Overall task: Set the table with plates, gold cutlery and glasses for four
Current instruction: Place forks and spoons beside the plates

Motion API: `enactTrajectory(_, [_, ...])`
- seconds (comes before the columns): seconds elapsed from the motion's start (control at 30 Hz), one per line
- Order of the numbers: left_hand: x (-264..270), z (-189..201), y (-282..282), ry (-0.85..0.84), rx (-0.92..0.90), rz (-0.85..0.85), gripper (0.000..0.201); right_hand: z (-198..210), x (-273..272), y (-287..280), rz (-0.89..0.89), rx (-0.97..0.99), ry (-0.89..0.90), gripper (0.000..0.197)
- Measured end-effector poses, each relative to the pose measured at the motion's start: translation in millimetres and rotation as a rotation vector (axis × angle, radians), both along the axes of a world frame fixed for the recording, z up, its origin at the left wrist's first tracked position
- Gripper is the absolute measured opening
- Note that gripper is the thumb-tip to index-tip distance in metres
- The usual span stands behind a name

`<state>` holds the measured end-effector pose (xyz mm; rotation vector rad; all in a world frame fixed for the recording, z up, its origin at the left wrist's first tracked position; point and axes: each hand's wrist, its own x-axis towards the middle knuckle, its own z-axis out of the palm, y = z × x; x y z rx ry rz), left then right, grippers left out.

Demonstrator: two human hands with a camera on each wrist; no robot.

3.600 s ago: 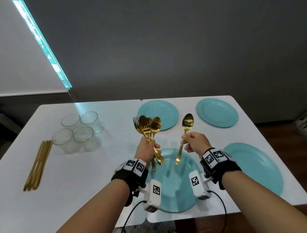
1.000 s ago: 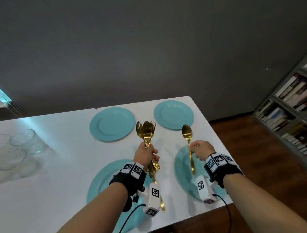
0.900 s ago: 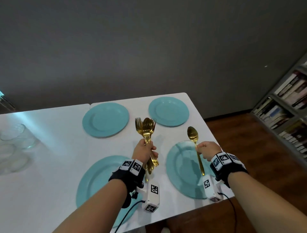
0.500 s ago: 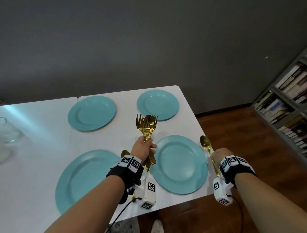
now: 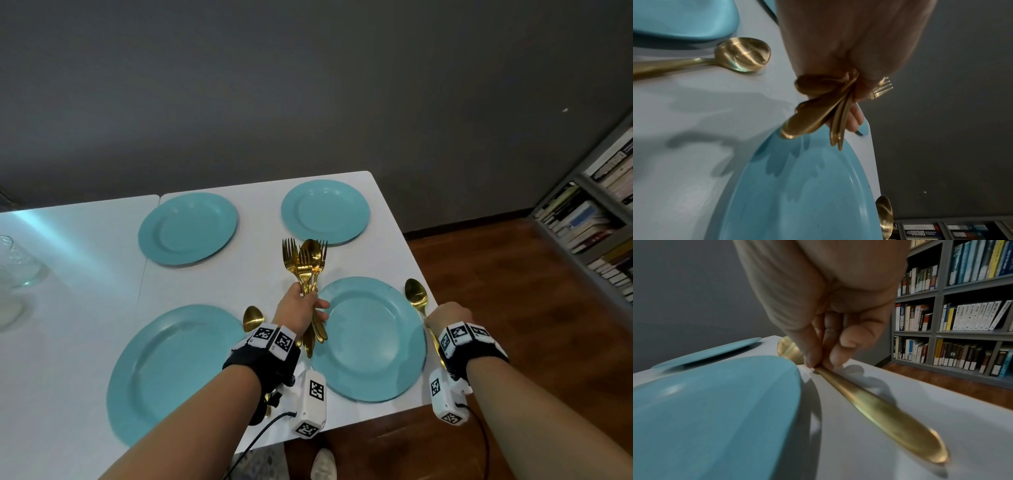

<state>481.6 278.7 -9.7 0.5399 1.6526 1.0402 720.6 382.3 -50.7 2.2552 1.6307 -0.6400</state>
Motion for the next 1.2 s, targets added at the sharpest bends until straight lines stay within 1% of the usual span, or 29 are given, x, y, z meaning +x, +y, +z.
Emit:
enactTrajectory(0.07, [0.5, -0.2, -0.4, 0.008, -0.004, -0.001, 0.013, 0.5, -1.5, -0.8, -0.015, 0.015, 0.015, 0.015])
enactTrajectory(0.13, [0.8, -0.9, -0.5, 0.012, -0.004, 0.006, 0.011, 1.1, -2.5, -1.5, -0.025, 0.031, 0.038, 0.018])
enactTrajectory(0.23, [0.7, -1.7, -0.6, 0.016, -0.011, 0.017, 0.013, 3.0, -3.6, -4.0, -0.036, 0.044, 0.064, 0.017])
enactTrajectory(0.4, [-0.5, -2.9, -1.9, -0.006, -0.042, 0.040, 0.010, 9.0, -6.5, -8.0, -0.038, 0.070, 0.046, 0.019])
enactTrajectory(0.47, [-2.0, -2.7, -2.8, -0.011, -0.045, 0.053, 0.008, 17.8, -13.7, -7.1, -0.032, 0.100, 0.060, 0.024])
enactTrajectory(0.5, [-3.0, -2.3, -3.6, -0.014, -0.042, 0.060, 0.009, 25.3, -20.2, -6.8, 0.001, 0.118, 0.070, 0.023])
enactTrajectory(0.57, [-5.2, -1.8, -5.9, -0.023, -0.038, 0.073, 0.010, 38.6, -38.7, -6.9, 0.123, 0.171, 0.148, 0.023])
enactTrajectory(0.63, [-7.0, 1.3, -8.6, -0.053, -0.030, 0.080, 0.009, 51.6, -66.0, -14.3, 0.237, 0.177, 0.312, 0.024])
enactTrajectory(0.67, [-8.5, 2.5, -9.6, -0.066, -0.025, 0.079, 0.008, 57.1, -80.9, -20.7, 0.260, 0.149, 0.421, 0.023])
enactTrajectory(0.73, [-13.0, 5.6, -11.7, -0.081, -0.015, 0.071, 0.009, 64.0, -112.2, -35.2, 0.260, 0.050, 0.617, 0.022])
enactTrajectory(0.83, [-24.4, 8.9, -16.1, -0.037, 0.001, 0.012, 0.006, 67.9, -151.7, -51.5, 0.237, -0.048, 0.757, 0.024])
enactTrajectory(0.87, [-29.2, 9.6, -17.7, -0.019, 0.011, -0.010, 0.009, 67.5, -161.6, -54.6, 0.218, -0.058, 0.795, 0.025])
enactTrajectory(0.93, [-40.8, 11.0, -21.4, 0.004, 0.025, -0.046, 0.014, 66.8, -178.7, -59.7, 0.173, -0.066, 0.844, 0.023])
enactTrajectory(1.07, [-70.5, 13.8, -35.0, -0.041, 0.048, -0.095, 0.009, 64.2, -206.6, -72.5, 0.100, -0.058, 0.871, 0.014])
enactTrajectory(1.13, [-88.1, 11.0, -43.2, -0.063, 0.019, -0.106, 0.007, 63.3, -217.3, -79.7, 0.059, -0.057, 0.887, 0.008])
enactTrajectory(1.2, [-105.6, 7.2, -50.8, -0.049, -0.009, -0.113, 0.011, 61.1, -223.7, -86.3, 0.030, -0.018, 0.860, 0.010])
